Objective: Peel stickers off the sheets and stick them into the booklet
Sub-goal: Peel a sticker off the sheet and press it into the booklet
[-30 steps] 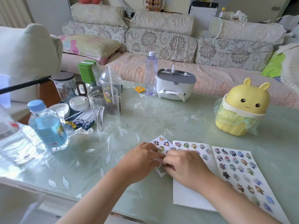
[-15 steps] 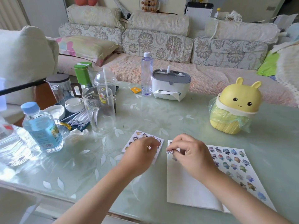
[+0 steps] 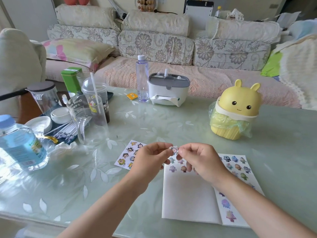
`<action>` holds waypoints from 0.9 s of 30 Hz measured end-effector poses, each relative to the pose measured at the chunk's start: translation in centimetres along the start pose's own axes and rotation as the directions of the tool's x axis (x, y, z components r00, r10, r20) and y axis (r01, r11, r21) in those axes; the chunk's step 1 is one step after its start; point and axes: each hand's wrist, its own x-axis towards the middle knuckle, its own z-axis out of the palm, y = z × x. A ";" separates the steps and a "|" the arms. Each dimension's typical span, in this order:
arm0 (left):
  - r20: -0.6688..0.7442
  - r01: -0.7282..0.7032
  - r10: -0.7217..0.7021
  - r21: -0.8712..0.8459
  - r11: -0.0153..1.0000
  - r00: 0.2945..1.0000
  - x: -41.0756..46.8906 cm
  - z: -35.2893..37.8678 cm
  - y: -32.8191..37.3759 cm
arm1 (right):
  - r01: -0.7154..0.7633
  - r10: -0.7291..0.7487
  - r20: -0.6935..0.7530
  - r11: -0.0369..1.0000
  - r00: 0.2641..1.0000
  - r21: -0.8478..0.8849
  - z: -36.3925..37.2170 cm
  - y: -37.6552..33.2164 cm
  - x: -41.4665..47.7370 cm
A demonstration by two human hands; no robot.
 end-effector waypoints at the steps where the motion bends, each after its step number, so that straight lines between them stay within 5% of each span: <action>1: 0.003 -0.005 0.005 0.008 1.000 1.000 0.0 0.2 0.0 | -0.001 0.001 0.000 1.000 1.000 -0.001 -0.1 0.0 -0.1; 8: 0.034 -0.077 0.072 0.205 0.976 0.997 -0.2 1.1 0.2 | 0.057 -0.070 -0.061 0.980 0.996 -0.193 -0.7 0.0 -0.2; 18: 0.025 -0.226 0.243 0.475 0.851 0.970 0.1 1.8 1.3 | 0.205 -0.374 -0.162 0.767 0.913 -0.608 -0.9 0.2 -0.9; 22: 0.001 -0.239 0.264 0.433 0.869 0.964 0.1 1.9 2.3 | 0.161 -0.193 -0.134 0.963 0.972 -0.215 -1.4 -0.6 -0.7; 27: 0.064 -0.268 0.262 0.350 0.898 0.963 -0.1 2.0 2.9 | 0.112 -0.111 -0.073 0.994 0.991 0.005 -2.6 -0.8 -0.3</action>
